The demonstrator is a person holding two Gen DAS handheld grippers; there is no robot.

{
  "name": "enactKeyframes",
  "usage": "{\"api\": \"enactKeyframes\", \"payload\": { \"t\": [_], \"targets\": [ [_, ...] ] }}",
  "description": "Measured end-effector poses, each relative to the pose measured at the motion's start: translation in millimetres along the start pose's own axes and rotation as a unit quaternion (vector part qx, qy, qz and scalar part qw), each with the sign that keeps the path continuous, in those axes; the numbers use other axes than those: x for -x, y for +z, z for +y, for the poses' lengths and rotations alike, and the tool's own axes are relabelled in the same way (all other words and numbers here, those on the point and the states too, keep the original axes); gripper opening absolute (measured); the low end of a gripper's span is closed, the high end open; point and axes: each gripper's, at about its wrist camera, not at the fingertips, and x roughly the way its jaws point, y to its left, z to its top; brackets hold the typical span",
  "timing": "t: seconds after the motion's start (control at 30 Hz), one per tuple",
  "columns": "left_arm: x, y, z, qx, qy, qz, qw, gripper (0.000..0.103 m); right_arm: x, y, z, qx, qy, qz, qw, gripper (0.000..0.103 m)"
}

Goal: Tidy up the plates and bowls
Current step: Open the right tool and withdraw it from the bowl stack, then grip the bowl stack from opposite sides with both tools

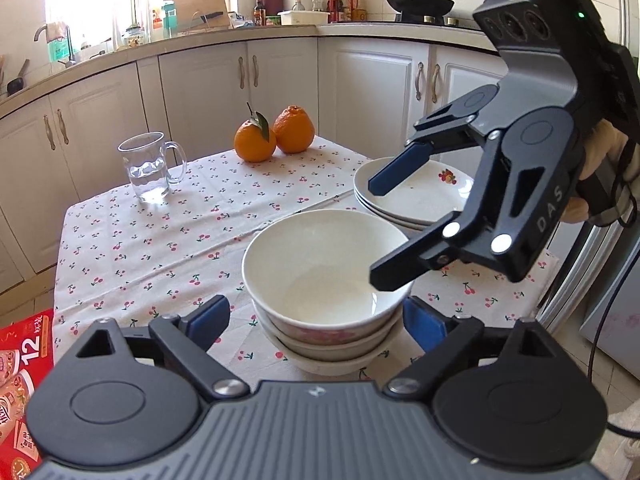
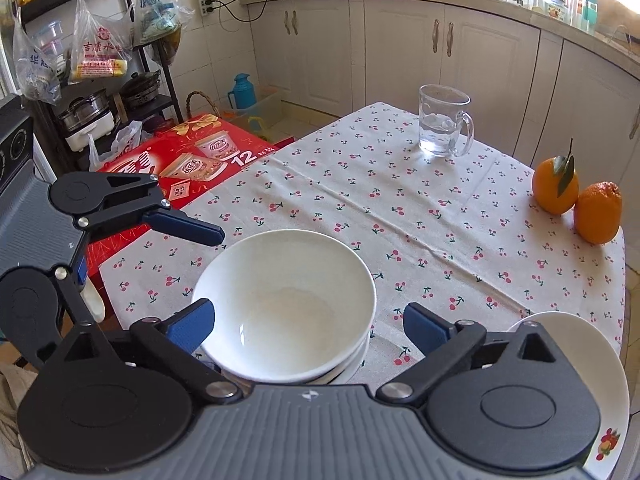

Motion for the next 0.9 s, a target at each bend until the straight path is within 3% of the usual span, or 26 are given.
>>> {"api": "enactKeyframes", "payload": {
  "t": [0.2, 0.33, 0.5, 0.7, 0.9],
  "targets": [
    [3.3, -8.1, 3.9, -0.037, 0.013, 0.030, 0.9988, 0.097, 20.0, -19.1, 16.2, 0.061, -0.024, -0.003, 0.998, 0.103],
    [-5.3, -17.5, 10.3, -0.040, -0.017, 0.046, 0.9980, 0.097, 16.0, -37.9, 24.7, 0.097, -0.033, 0.018, 0.995, 0.103],
    [-27.1, -25.1, 16.9, -0.054, -0.029, 0.079, 0.9950, 0.097, -4.9, -54.2, 28.9, 0.118, -0.038, 0.044, 0.991, 0.103],
    [-48.9, -21.5, 28.4, -0.077, -0.067, 0.095, 0.9903, 0.097, -27.3, -54.7, 24.0, 0.135, -0.030, 0.053, 0.989, 0.103],
    [-64.8, -14.9, 32.2, -0.125, -0.112, 0.109, 0.9798, 0.096, -45.4, -49.8, 13.8, 0.150, -0.014, 0.067, 0.986, 0.103]
  ]
}}
